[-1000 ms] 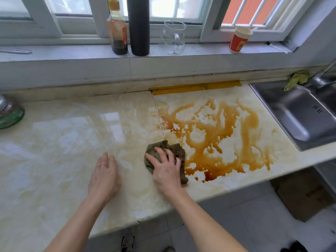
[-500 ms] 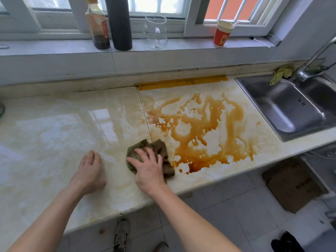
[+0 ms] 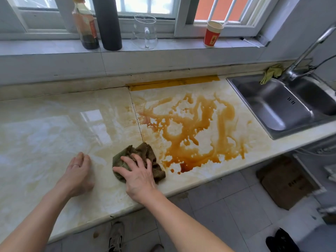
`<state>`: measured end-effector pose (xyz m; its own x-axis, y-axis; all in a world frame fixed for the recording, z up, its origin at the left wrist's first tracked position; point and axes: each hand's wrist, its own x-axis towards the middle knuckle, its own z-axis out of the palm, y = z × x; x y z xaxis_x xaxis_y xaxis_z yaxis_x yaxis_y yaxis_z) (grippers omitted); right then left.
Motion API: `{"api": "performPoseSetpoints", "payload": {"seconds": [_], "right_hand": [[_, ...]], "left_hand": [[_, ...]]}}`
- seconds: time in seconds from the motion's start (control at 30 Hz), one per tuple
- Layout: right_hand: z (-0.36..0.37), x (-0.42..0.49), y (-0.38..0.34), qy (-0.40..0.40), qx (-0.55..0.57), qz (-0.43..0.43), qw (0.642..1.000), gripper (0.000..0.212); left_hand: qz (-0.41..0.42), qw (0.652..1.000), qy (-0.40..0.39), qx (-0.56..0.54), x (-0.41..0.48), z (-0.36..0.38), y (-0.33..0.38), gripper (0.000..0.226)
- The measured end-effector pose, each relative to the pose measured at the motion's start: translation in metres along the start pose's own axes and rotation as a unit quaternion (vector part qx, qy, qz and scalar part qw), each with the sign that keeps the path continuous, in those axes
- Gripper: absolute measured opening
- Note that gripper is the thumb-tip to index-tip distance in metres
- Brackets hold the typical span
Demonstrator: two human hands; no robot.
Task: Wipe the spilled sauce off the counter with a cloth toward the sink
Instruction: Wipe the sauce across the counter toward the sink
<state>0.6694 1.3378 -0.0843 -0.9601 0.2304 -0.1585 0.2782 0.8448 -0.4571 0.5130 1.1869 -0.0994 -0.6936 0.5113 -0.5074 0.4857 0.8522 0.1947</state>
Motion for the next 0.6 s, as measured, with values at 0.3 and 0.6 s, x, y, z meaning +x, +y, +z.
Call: {"api": "performPoseSetpoints", "payload": {"seconds": [0.3, 0.6], "right_hand": [[0.005, 0.002, 0.006, -0.003, -0.002, -0.013, 1.0, 0.062], [-0.017, 0.019, 0.037, 0.075, -0.016, 0.058, 0.995, 0.054]], "left_hand": [[-0.007, 1.0, -0.005, 0.004, 0.0, 0.0, 0.002, 0.093], [-0.02, 0.999, -0.022, -0.018, -0.003, -0.001, 0.004, 0.084]]}}
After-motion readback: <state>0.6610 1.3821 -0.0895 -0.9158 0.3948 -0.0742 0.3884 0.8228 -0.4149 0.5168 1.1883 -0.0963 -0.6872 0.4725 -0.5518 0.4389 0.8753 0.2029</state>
